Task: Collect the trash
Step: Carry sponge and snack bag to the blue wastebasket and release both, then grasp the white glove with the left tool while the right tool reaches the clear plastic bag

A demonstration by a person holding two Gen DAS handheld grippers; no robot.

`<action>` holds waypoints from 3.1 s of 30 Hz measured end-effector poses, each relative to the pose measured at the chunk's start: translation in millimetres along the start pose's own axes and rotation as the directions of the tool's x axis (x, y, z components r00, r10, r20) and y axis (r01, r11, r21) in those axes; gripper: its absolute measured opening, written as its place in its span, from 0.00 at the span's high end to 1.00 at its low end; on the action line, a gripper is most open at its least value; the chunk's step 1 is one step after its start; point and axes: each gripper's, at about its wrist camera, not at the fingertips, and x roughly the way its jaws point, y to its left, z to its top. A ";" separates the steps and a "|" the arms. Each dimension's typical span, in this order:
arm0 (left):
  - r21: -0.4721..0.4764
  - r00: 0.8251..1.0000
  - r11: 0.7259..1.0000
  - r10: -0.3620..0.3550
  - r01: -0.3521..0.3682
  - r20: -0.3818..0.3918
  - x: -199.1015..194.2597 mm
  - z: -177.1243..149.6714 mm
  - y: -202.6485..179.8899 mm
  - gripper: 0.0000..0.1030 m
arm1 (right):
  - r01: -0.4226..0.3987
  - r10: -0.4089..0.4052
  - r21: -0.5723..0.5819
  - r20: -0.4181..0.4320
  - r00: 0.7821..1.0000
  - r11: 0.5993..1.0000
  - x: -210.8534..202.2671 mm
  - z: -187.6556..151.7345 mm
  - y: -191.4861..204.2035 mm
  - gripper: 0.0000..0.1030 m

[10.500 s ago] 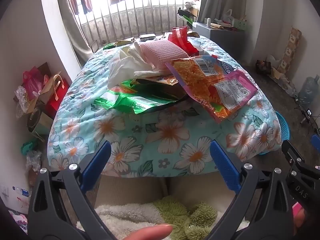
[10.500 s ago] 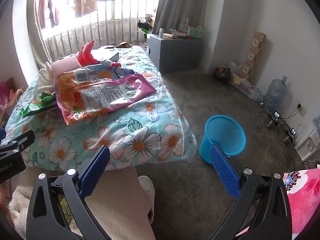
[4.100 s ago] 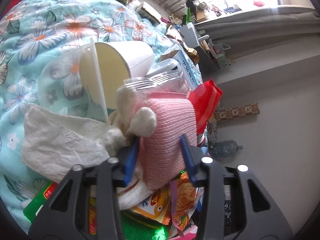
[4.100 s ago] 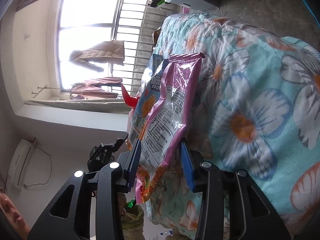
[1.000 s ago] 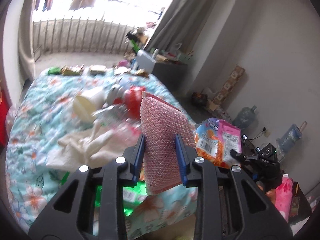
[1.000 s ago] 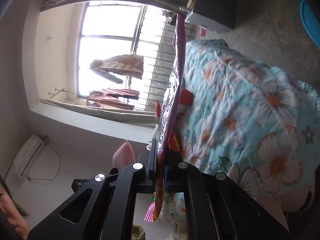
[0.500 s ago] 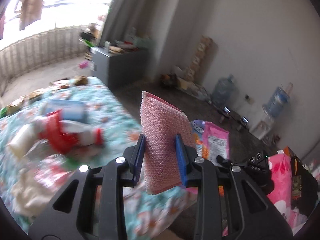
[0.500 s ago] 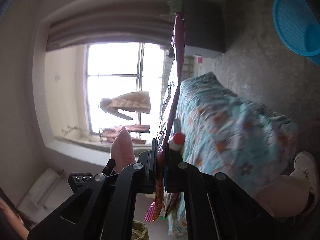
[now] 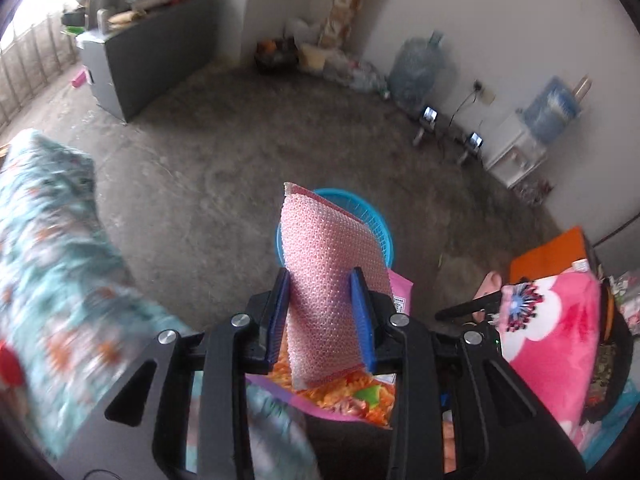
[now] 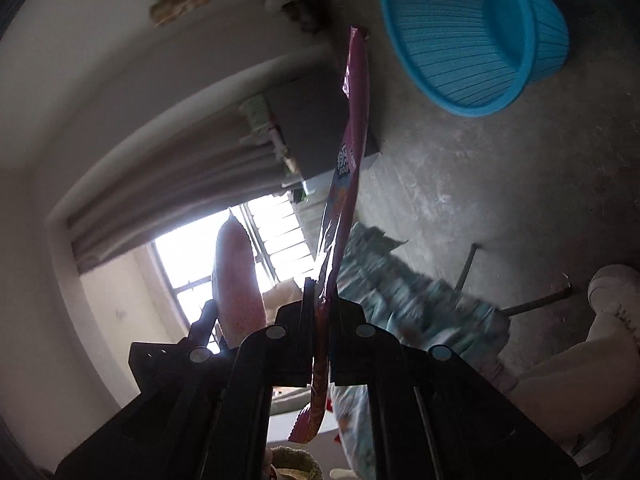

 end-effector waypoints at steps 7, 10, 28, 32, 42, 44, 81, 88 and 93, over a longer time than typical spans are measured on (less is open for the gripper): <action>0.023 0.992 0.998 0.057 -0.055 -0.116 100.2 33.0 -22.0 0.72 | 0.012 -0.023 0.145 0.075 0.997 0.989 8.0 65.1 -27.0 0.91; -0.013 0.987 0.998 0.063 -0.066 -0.147 139.8 47.9 -23.5 0.61 | 0.018 -0.043 0.217 0.115 0.992 0.976 12.8 97.2 -41.8 0.66; -0.029 0.999 0.999 -0.036 0.035 -0.015 51.5 36.0 -34.2 0.38 | 0.181 -0.187 0.058 0.128 0.974 0.982 -17.6 53.4 -20.4 0.36; -0.016 0.995 0.998 -0.064 0.066 0.080 -20.2 17.8 -19.1 0.31 | 0.331 -0.309 -0.186 0.140 0.941 0.925 -12.3 13.4 37.6 0.34; -0.111 0.973 0.986 -0.102 0.127 0.206 -172.0 -67.3 49.0 0.16 | 0.507 -0.389 -0.723 0.347 0.854 0.469 24.5 -134.2 179.2 0.11; -0.154 0.970 0.984 -0.055 0.093 0.236 -200.2 -93.0 69.6 0.16 | 0.533 -0.387 -0.766 0.397 0.832 0.360 34.4 -162.8 195.4 0.07; -0.383 0.780 0.872 0.459 -0.305 0.425 -309.6 -353.2 252.4 0.23 | -0.104 -0.616 -0.984 0.008 0.787 -0.145 192.6 -453.1 146.5 0.29; -0.399 0.824 0.869 0.441 -0.293 0.355 -282.9 -347.7 278.0 0.41 | -0.223 -0.687 -0.935 0.028 0.727 -0.274 222.6 -485.1 104.5 0.33; -0.437 0.842 0.857 0.432 -0.273 0.322 -273.7 -348.1 293.4 0.55 | -0.255 -0.697 -0.915 0.039 0.716 -0.313 230.0 -492.7 91.6 0.33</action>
